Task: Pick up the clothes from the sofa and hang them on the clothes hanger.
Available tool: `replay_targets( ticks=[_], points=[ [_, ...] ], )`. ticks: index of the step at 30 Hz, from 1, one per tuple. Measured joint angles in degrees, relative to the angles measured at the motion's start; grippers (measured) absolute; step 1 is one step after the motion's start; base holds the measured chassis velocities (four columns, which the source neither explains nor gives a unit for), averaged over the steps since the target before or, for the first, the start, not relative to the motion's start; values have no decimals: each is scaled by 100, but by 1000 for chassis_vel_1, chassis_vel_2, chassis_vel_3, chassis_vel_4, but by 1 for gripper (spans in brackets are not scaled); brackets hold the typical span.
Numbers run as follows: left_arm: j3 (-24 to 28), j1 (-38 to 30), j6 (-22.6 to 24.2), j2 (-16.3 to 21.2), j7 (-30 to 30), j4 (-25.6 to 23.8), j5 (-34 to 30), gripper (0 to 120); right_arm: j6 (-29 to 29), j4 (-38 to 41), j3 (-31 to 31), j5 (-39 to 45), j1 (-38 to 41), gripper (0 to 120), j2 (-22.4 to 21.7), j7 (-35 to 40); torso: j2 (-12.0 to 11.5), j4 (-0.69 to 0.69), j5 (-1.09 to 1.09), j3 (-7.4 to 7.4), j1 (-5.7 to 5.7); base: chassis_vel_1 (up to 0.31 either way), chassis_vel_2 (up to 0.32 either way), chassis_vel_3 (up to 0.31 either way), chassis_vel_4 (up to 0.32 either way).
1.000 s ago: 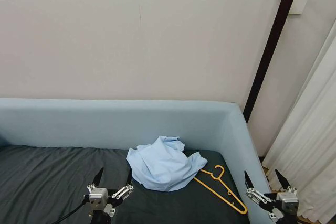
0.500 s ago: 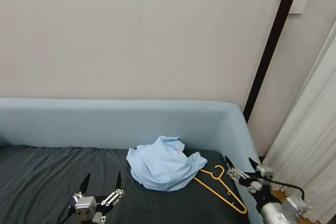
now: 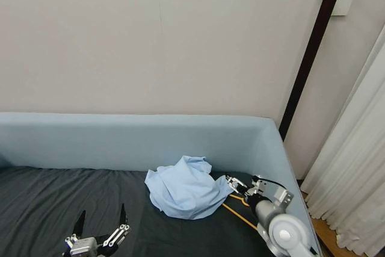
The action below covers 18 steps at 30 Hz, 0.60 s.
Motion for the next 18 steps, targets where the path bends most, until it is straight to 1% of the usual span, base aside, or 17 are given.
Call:
replay_targets(
  ticks=[1,5,6,11,12,13,16,17,18],
  points=[
    [0,0,0,0,0,0,0,100,0,0,0,0,0,100,0,0,0,0,0,0,0,0,0,0,0],
    [-90,127,-5,-44,-26,-126,40,100,-235,-733,-92,126,460,100,279,89,0,0,0,0,0,0,0,0,0],
    [-90,127,-5,-44,-26,-126,40,100,-235,-733,-92,126,460,100,279,89,0,0,0,0,0,0,0,0,0],
    [-243,288,-40,-83,-75,-250,85,100,-275,-1632,-151,-190,831,100,650,-37,0,-1,0,-1,0,0,0,0,0],
    [-243,288,-40,-83,-75,-250,85,100,-275,-1632,-151,-190,831,100,650,-37,0,-1,0,-1,0,0,0,0,0],
    [-272,330,-54,-88,-83,-287,99,100,-275,-1857,-150,-288,922,100,764,-86,0,1,0,0,0,0,0,0,0],
    [-307,434,-91,-89,-109,-337,153,100,-268,-2336,-113,-494,1118,100,1021,-206,0,0,0,-1,0,0,0,0,0],
    [-307,434,-91,-89,-109,-337,153,100,-268,-2336,-113,-494,1118,100,1021,-206,0,0,0,-1,0,0,0,0,0],
    [-313,461,-108,-89,-117,-338,188,100,-260,-2499,-104,-595,1176,100,1108,-261,0,0,-1,0,0,0,0,0,0]
  ],
)
